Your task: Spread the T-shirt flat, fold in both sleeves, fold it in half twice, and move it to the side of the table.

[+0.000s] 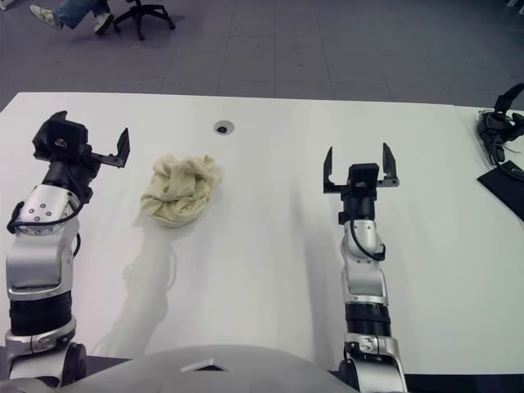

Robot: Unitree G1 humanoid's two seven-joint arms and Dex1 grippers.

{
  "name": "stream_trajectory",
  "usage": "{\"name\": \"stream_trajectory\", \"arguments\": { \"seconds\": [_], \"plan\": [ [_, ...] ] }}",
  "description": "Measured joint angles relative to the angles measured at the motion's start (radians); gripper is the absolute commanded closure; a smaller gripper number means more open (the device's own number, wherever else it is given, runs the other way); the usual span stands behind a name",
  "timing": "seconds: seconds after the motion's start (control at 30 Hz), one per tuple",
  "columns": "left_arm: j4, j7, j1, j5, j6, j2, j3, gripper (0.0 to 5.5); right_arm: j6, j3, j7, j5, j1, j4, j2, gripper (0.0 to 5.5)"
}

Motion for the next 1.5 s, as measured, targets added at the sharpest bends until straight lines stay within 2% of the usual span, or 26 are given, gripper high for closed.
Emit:
{"name": "stream_trajectory", "arguments": {
  "seconds": [0.43,0.77,1.5],
  "plan": [
    [0.003,0.039,-0.013,-0.016,-0.042,-0.110,-0.047,0.10,0.003,-0.001,-0.012,-0.001,0.009,-0.018,0.007,0.12],
    [-0.002,0.067,-0.076,-0.294,0.021,-0.289,0.047,0.10,0.002,0.002,0.000,0.009,0.022,-0.025,0.008,0.12],
    [-0.089,0.139,-0.039,-0.355,0.062,-0.298,0.058,0.10,0.002,0.020,0.044,0.031,-0.012,-0.044,0.010,0.12]
  ]
}}
